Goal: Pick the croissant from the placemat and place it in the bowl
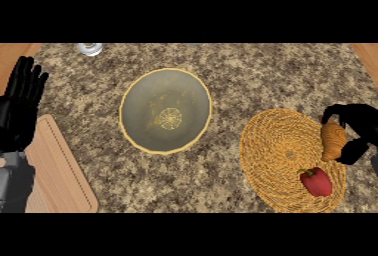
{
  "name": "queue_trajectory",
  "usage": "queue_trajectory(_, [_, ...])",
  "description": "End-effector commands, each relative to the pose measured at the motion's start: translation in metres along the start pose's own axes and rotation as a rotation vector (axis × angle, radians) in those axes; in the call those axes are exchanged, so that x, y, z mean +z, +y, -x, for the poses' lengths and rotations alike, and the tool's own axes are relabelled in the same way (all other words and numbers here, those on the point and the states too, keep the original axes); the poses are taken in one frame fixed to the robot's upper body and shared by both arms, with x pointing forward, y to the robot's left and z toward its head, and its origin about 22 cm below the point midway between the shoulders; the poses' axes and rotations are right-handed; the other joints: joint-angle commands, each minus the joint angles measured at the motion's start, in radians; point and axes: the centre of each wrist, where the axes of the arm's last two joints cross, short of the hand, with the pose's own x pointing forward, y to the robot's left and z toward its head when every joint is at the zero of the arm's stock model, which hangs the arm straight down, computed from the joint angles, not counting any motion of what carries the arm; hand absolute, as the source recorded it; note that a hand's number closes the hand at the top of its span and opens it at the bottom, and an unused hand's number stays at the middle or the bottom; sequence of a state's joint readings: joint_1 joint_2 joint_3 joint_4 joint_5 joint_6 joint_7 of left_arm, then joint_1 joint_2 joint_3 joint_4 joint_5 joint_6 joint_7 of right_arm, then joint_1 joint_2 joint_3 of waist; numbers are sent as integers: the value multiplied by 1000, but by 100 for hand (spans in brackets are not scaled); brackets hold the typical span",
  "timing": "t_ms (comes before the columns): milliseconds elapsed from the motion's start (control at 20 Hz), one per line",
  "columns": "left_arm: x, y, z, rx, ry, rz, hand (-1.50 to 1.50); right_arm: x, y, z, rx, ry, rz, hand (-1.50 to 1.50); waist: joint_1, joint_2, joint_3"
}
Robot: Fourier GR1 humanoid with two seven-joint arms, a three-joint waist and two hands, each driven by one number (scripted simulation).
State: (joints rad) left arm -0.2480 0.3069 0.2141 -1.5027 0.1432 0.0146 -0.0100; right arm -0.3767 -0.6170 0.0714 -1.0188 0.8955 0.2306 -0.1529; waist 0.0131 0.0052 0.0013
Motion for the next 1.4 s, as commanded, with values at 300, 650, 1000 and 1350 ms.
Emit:
queue_trajectory(300, [4, -11, 2, -5, -4, -18, 0, 12, -88, 20, 9, -47, 259, 150, -16, -8, -2])
queue_trajectory(650, [12, 6, 7, -18, 23, -39, 0, 39, -136, -5, -114, -299, 407, 150, -30, -13, -3])
queue_trajectory(1000, [1, 6, 0, -11, 5, -41, 0, 68, -190, -45, -312, -513, 431, 150, -32, -16, -3])
queue_trajectory(1350, [-3, 13, 11, -10, 14, -17, 0, 76, -201, -133, -433, -586, 347, 150, -22, -11, -4])
